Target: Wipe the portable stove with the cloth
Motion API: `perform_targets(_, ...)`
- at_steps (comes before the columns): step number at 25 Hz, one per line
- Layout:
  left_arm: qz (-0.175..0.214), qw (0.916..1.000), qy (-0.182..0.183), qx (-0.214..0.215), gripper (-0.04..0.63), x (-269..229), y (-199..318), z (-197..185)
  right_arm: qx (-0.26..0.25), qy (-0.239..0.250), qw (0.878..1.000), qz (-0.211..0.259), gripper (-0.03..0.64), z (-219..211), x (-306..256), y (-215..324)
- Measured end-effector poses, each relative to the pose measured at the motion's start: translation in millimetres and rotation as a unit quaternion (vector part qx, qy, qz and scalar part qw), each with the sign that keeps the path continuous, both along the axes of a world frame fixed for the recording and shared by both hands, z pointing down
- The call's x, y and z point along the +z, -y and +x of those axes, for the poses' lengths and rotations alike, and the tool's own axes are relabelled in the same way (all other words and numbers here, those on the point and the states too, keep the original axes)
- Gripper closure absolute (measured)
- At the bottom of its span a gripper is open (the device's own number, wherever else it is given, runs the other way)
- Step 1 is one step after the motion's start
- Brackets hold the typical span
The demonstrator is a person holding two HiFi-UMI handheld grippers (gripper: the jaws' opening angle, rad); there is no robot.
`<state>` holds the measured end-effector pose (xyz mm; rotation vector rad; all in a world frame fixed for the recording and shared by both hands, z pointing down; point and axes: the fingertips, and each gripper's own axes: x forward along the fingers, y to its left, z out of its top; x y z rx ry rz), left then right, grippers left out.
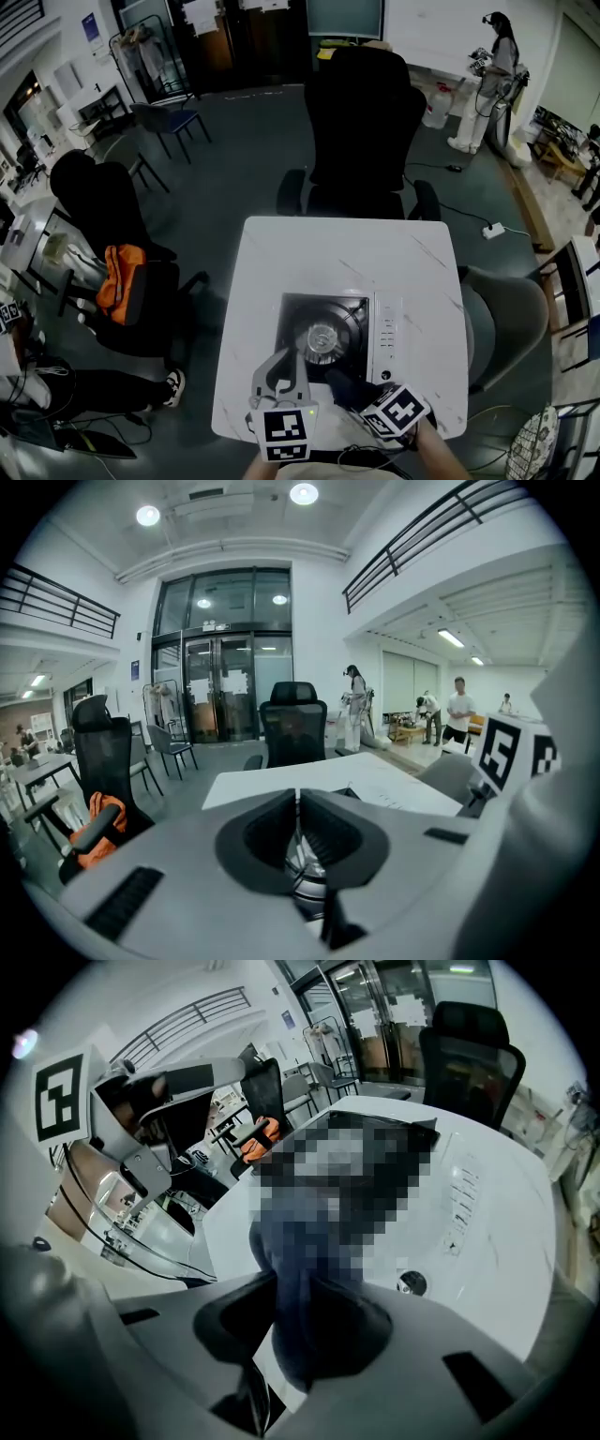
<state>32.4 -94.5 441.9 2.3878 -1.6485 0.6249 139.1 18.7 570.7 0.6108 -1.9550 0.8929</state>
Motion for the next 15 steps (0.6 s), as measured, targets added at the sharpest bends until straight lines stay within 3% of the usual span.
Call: perform_targets(15,0.003,0.9999,-0.008,0.011,0.574,5,-16,14,0.039,-0.012,0.999,-0.007,0.511,30,10,-43)
